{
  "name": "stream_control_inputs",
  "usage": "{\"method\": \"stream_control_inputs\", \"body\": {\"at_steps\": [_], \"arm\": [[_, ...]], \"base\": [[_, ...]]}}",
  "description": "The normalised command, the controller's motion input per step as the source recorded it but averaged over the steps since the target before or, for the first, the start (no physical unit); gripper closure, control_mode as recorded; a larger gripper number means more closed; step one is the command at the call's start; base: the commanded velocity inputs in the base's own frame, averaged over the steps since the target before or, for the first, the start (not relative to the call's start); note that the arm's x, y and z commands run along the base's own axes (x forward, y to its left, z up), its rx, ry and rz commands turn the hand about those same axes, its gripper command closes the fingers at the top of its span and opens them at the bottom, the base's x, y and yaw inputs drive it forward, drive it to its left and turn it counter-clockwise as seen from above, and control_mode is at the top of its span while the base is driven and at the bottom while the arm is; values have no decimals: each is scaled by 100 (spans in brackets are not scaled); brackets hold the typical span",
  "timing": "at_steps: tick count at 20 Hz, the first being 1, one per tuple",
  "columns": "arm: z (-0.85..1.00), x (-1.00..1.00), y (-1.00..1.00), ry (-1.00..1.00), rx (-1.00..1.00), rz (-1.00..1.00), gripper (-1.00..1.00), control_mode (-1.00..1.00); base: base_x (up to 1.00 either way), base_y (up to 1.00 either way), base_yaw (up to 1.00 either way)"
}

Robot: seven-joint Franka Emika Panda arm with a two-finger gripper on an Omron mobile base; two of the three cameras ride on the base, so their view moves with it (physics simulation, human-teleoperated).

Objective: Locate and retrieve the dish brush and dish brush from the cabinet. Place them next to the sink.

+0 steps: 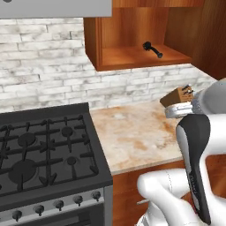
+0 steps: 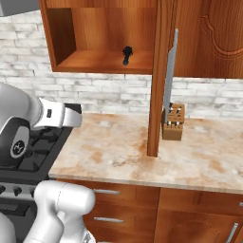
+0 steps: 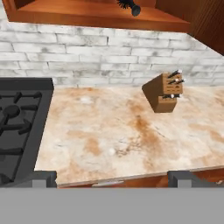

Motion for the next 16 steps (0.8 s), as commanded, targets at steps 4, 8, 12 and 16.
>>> {"method": "stream_control_inputs", "body": {"at_steps": [4,8,12,16], "arm": [[28,59,1,-10,2,9,-100,-100],[29,61,-1,-8,1,11,-100,-100],[37,34,-4,-10,-1,3,-100,-100],[33,24,-3,-9,-9,-8,-100,-100]], "base": [[0,0,0],[0,0,0],[0,0,0],[0,0,0]]}}
